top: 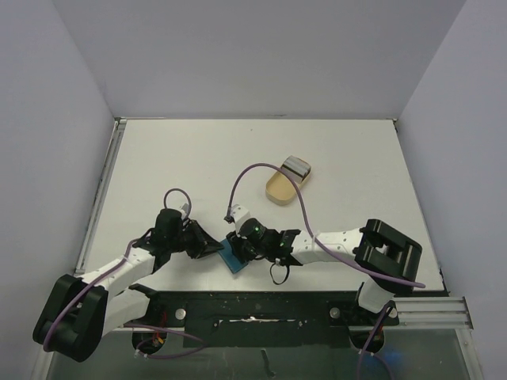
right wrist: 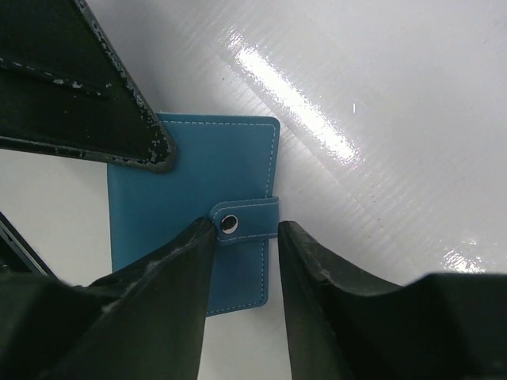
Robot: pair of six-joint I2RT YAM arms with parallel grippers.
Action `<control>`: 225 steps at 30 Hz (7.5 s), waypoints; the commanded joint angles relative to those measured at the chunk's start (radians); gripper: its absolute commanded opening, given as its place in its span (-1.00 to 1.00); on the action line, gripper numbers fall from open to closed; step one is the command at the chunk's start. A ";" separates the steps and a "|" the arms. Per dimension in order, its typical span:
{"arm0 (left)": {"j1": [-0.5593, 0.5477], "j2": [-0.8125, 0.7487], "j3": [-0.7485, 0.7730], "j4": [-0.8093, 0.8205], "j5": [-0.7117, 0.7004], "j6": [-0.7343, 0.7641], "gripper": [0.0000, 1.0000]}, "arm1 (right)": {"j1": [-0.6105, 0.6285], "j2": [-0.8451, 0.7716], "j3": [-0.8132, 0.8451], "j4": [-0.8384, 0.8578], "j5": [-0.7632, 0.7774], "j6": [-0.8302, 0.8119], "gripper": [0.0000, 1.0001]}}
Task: Put the credit cards into the card holder
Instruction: Open the card holder at the center of the board.
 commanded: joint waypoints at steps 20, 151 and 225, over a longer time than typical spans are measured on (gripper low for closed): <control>-0.004 0.015 0.027 0.031 0.085 0.054 -1.00 | -0.022 0.004 -0.010 -0.042 0.209 -0.017 -1.00; 0.014 0.367 0.070 0.438 0.182 0.031 0.05 | -0.269 -0.522 -0.371 -0.034 0.098 0.295 -1.00; -0.154 0.683 -0.055 1.318 0.178 -0.354 -0.21 | -0.268 -0.447 -0.490 0.007 0.128 0.384 -1.00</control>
